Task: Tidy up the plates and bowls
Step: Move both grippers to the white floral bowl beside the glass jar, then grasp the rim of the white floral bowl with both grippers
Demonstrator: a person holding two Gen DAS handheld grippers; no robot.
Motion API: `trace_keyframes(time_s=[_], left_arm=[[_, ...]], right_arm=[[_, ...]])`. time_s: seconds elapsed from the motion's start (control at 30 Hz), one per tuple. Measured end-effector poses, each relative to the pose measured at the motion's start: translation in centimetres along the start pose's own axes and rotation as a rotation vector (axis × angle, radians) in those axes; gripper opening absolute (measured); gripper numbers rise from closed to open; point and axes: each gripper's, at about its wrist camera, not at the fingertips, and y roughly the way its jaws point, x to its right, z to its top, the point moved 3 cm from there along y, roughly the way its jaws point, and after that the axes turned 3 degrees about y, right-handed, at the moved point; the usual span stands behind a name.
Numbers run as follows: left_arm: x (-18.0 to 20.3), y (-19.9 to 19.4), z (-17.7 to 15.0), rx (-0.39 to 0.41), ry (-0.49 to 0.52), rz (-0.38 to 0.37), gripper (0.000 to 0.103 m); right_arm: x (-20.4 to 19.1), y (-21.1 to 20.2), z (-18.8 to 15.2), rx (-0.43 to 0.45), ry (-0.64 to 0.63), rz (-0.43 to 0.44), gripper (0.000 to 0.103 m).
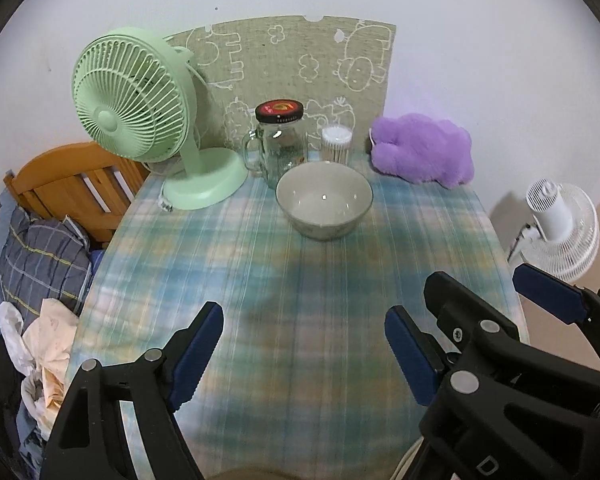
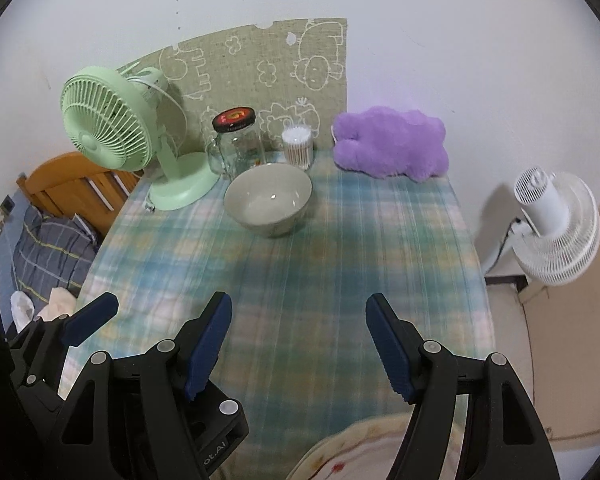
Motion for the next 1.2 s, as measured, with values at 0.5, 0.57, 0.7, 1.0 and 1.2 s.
trace_keyframes(time_s=[0.5, 0.57, 0.7, 1.0, 1.2], left_arm=[[0.3, 6.1, 7.6, 0.012, -0.043, 0.108, 0.078], [0.2, 7.2, 8.3, 0.01, -0.045, 0.127, 0.077], [-0.1, 9.7, 9.3, -0.002, -0.054, 0.132, 0.077], [-0.8, 15.7, 10.6, -0.036, -0.057, 0.134, 0.073], [-1.2, 18.5, 10.4, -0.063, -0.046, 0.13, 0.071]], right_arm=[[0.8, 7.4, 8.6, 0.014, -0.02, 0.066, 0.073], [0.7, 8.5, 9.3, 0.015, -0.025, 0.061, 0.073], [0.8, 11.3, 10.5, 0.005, -0.019, 0.058, 0.073], [1.2, 17.4, 11.8, -0.022, 0.014, 0.045, 0.07], [1.0, 20.5, 11.9, -0.044, 0.014, 0.036, 0.062]])
